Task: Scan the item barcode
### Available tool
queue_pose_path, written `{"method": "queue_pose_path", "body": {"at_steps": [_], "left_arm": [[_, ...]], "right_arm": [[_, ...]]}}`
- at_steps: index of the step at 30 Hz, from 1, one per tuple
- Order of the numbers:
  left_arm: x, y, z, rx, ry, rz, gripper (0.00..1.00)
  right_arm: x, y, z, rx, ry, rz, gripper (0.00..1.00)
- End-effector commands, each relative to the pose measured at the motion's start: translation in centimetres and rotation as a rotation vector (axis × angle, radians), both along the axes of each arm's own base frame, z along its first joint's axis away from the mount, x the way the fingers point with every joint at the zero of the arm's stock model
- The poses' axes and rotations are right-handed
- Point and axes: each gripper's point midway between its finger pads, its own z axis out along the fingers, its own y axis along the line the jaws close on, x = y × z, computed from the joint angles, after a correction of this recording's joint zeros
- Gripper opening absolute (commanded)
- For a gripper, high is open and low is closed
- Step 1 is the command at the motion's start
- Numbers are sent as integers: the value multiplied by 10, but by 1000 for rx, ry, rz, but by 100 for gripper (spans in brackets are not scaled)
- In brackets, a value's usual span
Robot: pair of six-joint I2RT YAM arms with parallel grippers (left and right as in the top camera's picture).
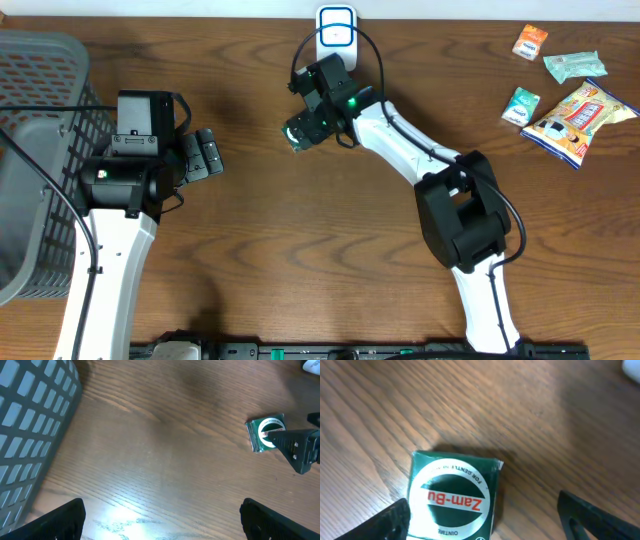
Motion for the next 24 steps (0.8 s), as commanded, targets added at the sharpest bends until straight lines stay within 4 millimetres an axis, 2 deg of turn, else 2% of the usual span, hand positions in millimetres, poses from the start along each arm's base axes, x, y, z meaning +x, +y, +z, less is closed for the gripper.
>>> {"method": "queue_pose_path", "body": {"at_steps": [1, 4, 8, 11, 14, 19, 21, 24], "left_arm": [[0, 3, 3, 14, -6, 5, 97], [0, 3, 3, 14, -6, 5, 97], [0, 3, 3, 14, -6, 5, 98], [0, 3, 3, 14, -6, 5, 98], [0, 3, 3, 14, -6, 5, 97], [0, 3, 3, 14, -6, 5, 98], [0, 3, 3, 14, -6, 5, 98], [0, 3, 3, 14, -6, 5, 98]], "right_arm": [[-10, 10, -9, 27, 41, 18, 87], [-6, 19, -2, 116, 89, -128, 76], [8, 25, 15, 251, 140, -345, 75], [20, 20, 29, 290, 150, -492, 85], [23, 17, 33, 312, 168, -607, 91], [18, 18, 29, 299, 169, -659, 98], [17, 19, 29, 278, 149, -661, 98], [20, 17, 30, 220, 67, -622, 91]]}}
